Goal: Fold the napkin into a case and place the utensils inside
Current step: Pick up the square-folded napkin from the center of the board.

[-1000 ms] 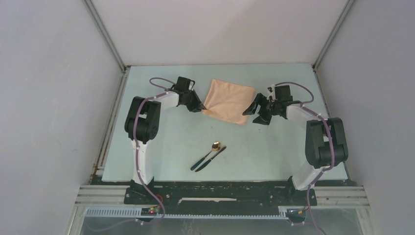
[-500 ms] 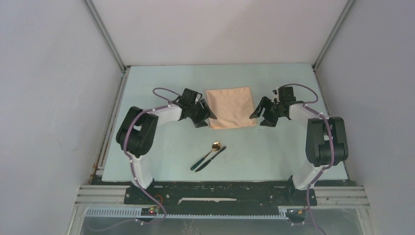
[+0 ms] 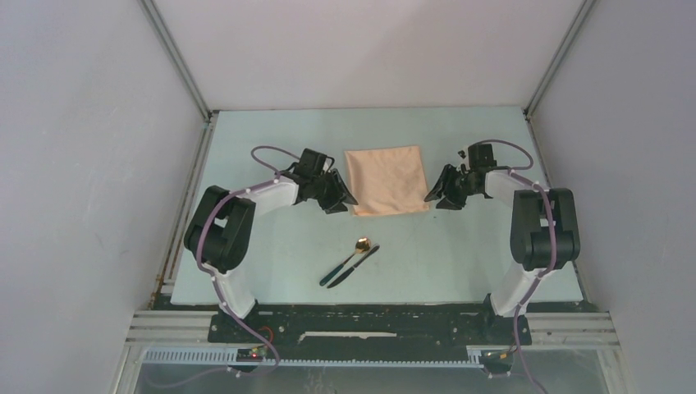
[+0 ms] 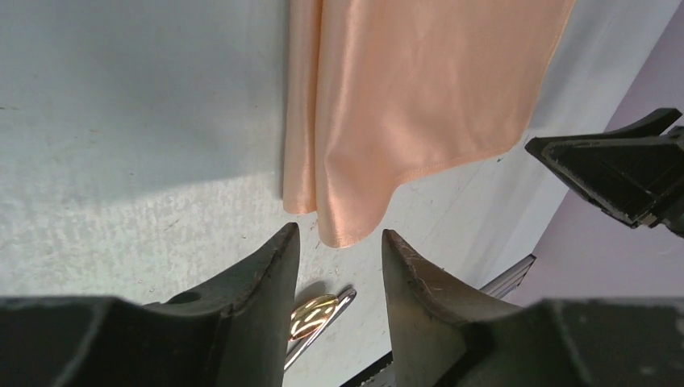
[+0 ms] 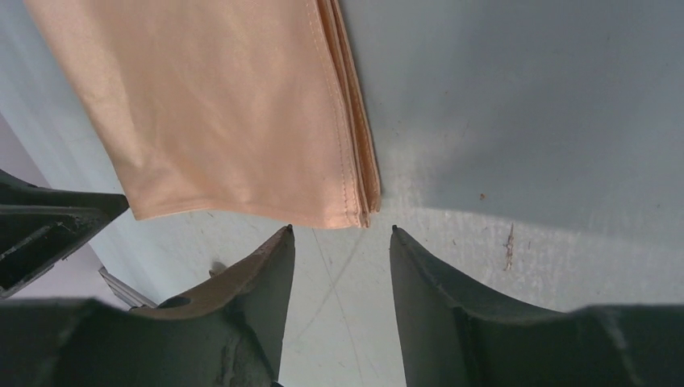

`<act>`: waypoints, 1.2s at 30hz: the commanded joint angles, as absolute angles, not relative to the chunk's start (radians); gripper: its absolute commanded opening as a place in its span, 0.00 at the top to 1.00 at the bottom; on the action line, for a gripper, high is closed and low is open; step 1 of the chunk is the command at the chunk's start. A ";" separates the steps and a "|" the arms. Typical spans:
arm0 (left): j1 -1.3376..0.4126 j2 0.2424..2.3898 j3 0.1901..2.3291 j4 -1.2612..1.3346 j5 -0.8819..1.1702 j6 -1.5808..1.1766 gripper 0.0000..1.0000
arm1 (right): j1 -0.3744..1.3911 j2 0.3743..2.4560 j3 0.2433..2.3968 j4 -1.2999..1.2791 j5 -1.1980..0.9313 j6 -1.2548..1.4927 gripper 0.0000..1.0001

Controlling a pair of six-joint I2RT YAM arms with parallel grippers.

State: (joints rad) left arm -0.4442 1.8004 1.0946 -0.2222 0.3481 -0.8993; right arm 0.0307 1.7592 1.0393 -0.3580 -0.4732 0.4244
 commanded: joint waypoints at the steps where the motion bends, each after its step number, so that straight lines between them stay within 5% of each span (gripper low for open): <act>1: -0.458 1.814 1.090 -0.179 0.373 -0.914 0.55 | 0.021 1.786 1.083 -0.338 -0.490 0.406 0.47; 12: -0.468 1.839 1.077 -0.141 0.398 -0.927 0.76 | 0.025 1.822 1.083 -0.313 -0.513 0.408 0.63; 26: -0.468 1.843 1.060 -0.133 0.417 -0.923 0.62 | 0.031 1.846 1.082 -0.330 -0.510 0.397 0.60; 36: -0.471 1.837 1.051 -0.114 0.437 -0.937 0.70 | 0.028 1.863 1.091 -0.300 -0.537 0.413 0.61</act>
